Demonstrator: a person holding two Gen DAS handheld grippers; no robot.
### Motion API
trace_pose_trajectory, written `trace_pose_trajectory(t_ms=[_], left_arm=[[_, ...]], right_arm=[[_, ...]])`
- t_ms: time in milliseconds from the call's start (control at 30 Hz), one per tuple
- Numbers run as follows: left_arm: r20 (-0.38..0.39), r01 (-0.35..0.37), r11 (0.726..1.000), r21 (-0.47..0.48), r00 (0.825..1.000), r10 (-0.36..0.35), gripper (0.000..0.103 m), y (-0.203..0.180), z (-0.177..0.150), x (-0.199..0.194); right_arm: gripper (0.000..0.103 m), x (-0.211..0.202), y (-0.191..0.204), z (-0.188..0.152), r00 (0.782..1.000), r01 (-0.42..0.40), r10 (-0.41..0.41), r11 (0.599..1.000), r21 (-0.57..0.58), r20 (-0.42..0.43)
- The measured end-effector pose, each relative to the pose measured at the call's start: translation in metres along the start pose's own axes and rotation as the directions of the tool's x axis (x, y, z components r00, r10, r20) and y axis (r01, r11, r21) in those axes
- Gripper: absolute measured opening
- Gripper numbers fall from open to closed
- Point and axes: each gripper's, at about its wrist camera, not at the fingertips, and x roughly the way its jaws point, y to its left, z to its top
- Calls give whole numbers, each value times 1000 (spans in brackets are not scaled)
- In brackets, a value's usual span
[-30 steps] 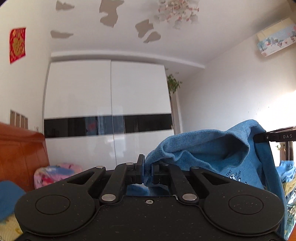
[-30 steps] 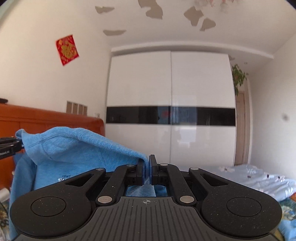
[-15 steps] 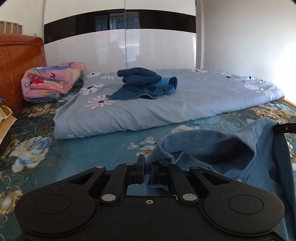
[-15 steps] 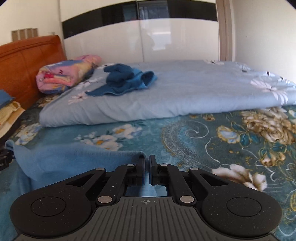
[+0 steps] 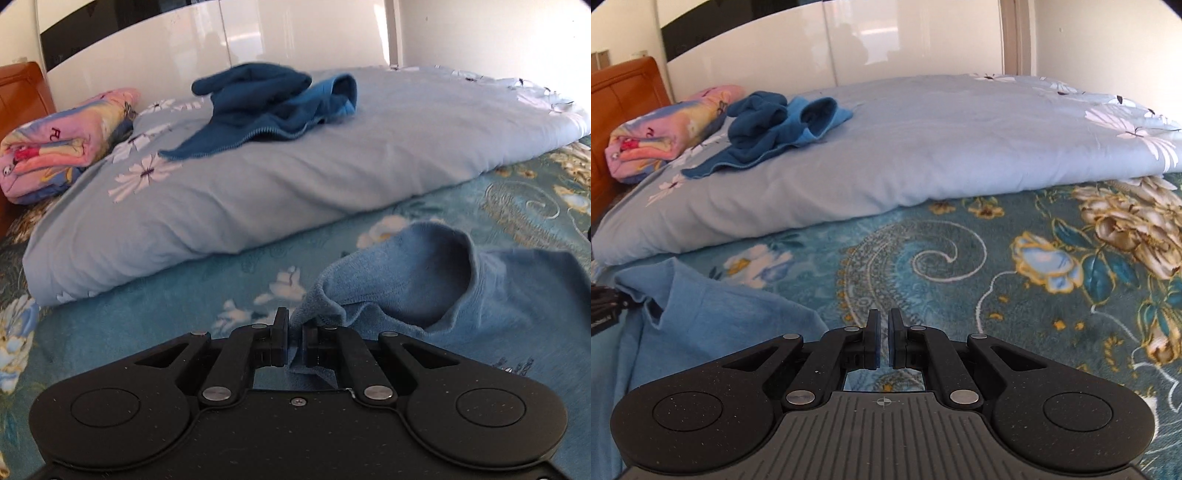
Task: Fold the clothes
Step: 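Lower the shirt onto the carpet and open both grippers, then grasp the shirt hem with the right gripper, pull it straight, release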
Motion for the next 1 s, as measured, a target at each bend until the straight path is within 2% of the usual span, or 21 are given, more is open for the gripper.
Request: trace_pose_trajectory(t_ms=[67,100,133,167,267,300,367,400,433,500,533,567,733,800,900,1000], left_arm=[[-3,12,998,-59,1000,-12,9,7,-4,-4],[-4,29,995,-94,1000,-29,20,12,-5,-10],[-4,46,991,-128,999,-47,35,17,-6,-15],[13,58,987,-147,998,-57,41,21,-8,-27],[90,76,984,-164,994,-62,48,29,-16,-69],[116,76,983,-170,992,-56,56,32,-21,-85],[166,93,977,-193,984,-61,67,34,-40,-119],[191,103,973,-205,980,-63,71,35,-49,-135],[215,112,970,-216,974,-65,72,37,-58,-152],[251,113,972,-207,966,-59,73,34,-83,-186],[266,108,972,-211,963,-49,75,33,-94,-199],[279,101,970,-219,960,-37,76,34,-105,-212],[312,78,956,-282,950,14,83,43,-147,-261],[320,76,948,-309,947,28,86,48,-159,-276],[324,81,940,-330,946,32,87,52,-170,-290],[324,100,931,-351,946,20,88,54,-179,-301]], right_arm=[[3,-5,0,-5,1000,-10,10,1000,-8,0],[3,-10,0,-6,1000,-22,22,1000,-9,5],[3,-16,0,-7,999,-34,34,999,-7,10],[3,-25,0,-6,999,-45,45,999,-3,22],[6,-55,5,-6,995,-83,82,997,-2,56],[12,-66,7,-10,994,-93,93,996,-3,63],[36,-86,15,-23,991,-120,122,992,-24,62],[61,-93,20,-32,991,-125,127,991,-43,50],[69,-100,25,-42,991,-128,131,990,-63,41],[70,-117,37,-66,989,-136,142,984,-112,49],[80,-124,42,-75,988,-140,148,982,-130,51],[83,-131,46,-82,988,-139,147,981,-136,54],[91,-168,60,-98,984,-142,154,981,-130,89],[103,-182,60,-102,980,-143,156,984,-107,123],[103,-197,53,-112,971,-181,188,982,-61,150],[103,-199,47,-130,979,-174,176,984,-33,105]])
